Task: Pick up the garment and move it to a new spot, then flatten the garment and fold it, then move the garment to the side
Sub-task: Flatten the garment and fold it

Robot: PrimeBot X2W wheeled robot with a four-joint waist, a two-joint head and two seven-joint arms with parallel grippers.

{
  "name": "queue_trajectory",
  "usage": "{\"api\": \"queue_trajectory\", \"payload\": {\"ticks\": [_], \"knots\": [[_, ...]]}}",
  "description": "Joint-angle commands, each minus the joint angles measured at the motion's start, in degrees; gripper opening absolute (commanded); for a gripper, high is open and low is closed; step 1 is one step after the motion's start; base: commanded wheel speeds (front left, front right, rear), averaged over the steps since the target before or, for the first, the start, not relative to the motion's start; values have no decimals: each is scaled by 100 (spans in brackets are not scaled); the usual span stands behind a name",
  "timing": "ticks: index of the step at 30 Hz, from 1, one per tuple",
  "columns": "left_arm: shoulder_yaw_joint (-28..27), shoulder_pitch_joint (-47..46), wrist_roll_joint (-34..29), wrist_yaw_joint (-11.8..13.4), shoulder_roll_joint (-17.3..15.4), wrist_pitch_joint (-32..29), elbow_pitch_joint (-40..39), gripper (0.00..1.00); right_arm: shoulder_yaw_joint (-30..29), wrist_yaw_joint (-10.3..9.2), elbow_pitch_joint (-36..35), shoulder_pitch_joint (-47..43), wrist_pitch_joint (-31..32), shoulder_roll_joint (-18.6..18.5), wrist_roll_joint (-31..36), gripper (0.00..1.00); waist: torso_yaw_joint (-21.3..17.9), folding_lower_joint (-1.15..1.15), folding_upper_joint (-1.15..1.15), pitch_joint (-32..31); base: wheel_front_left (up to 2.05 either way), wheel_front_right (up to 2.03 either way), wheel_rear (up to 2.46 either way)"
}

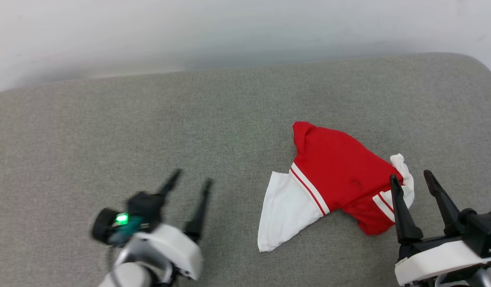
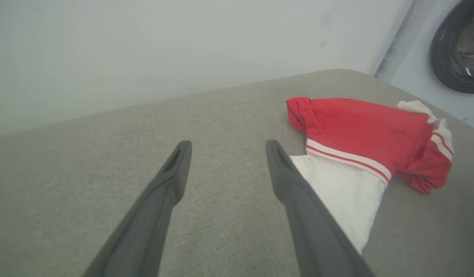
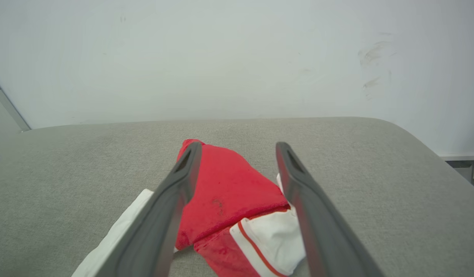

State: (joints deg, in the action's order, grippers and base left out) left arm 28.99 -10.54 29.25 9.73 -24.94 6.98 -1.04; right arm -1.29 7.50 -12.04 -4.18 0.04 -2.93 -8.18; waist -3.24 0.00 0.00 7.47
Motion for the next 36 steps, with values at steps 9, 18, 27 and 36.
{"api": "queue_trajectory", "payload": {"ticks": [9, 18, 27, 36], "knots": [[1531, -961, -264, -1051, 337, -1808, 334, 100, 170, -2, -168, 151, -16, 8, -60, 100, -157, 0, 0, 341, 0, 0, 0], [2416, -1518, -239, -1582, 289, -3258, 786, 100, 250, -2, -42, 345, -210, 8, -230, 100, -352, 0, 0, 744, 0, 0, 0], [2908, -1836, -94, -1693, 144, -3833, 1172, 0, 226, -2, 195, 530, -436, 7, -357, 100, -454, 0, 0, 960, 0, 0, 0], [2526, -2095, -199, -1466, -62, -3179, 1062, 0, 130, -2, 310, 531, -497, 8, -430, 100, -213, 0, 0, 803, 0, 0, 0]]}}
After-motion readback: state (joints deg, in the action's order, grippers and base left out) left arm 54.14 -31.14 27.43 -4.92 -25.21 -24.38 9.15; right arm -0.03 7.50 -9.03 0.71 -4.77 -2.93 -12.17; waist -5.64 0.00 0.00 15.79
